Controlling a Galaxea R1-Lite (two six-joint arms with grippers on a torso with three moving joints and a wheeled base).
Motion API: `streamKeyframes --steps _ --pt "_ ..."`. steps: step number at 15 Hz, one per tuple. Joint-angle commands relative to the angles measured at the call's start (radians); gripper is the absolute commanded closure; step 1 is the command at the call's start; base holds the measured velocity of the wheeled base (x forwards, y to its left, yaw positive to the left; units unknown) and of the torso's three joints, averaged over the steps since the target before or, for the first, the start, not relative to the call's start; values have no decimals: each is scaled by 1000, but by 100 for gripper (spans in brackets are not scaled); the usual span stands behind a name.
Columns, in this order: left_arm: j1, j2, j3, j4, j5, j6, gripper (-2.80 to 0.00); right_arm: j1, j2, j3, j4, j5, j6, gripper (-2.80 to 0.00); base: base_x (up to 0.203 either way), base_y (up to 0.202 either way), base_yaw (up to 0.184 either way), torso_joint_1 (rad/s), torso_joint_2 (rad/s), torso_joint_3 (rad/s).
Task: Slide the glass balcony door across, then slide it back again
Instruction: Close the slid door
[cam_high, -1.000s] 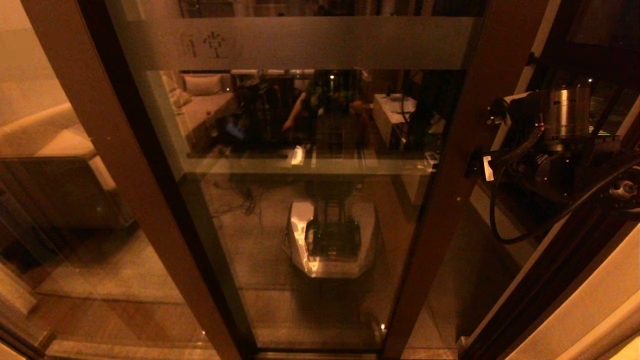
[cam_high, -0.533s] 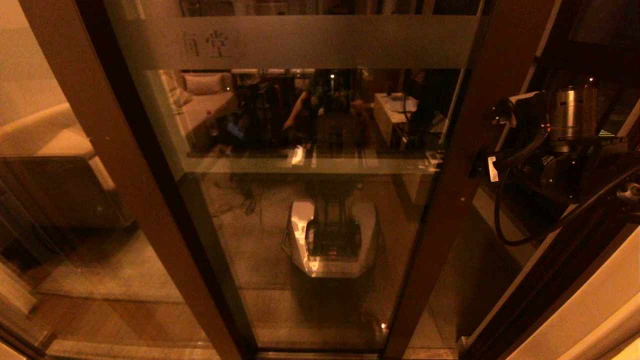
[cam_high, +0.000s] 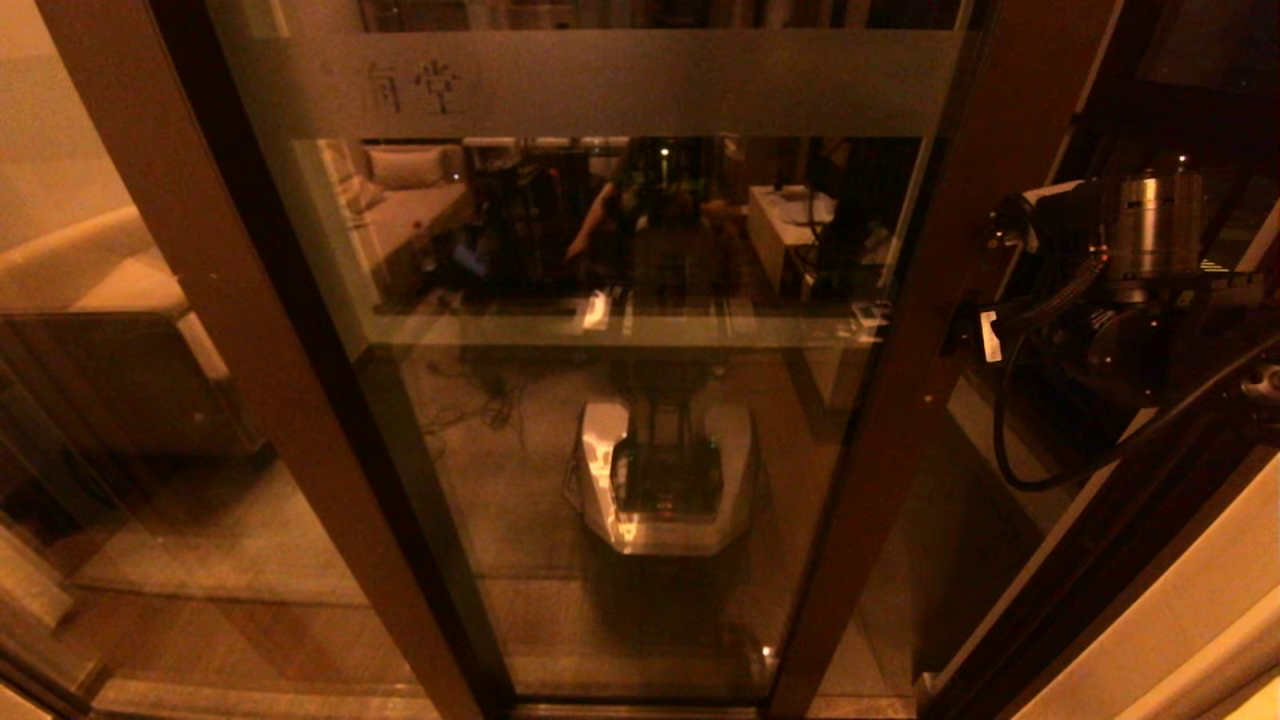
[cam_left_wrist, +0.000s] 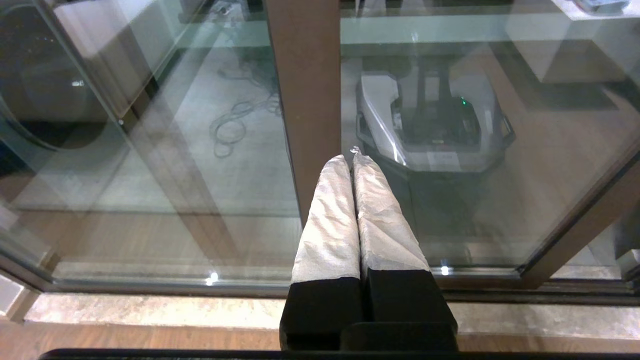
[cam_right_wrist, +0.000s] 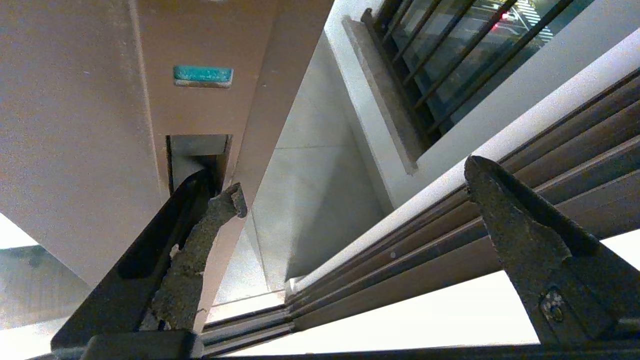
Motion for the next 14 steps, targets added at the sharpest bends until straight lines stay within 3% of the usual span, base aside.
streamKeyframes --steps 1,14 --pt "0 0 0 1 0 1 0 -6 1 0 0 -4 -2 -280 0 0 0 0 0 0" --pt "-2 0 0 1 0 1 0 -43 1 -2 0 -1 -17 -280 0 0 0 0 0 0"
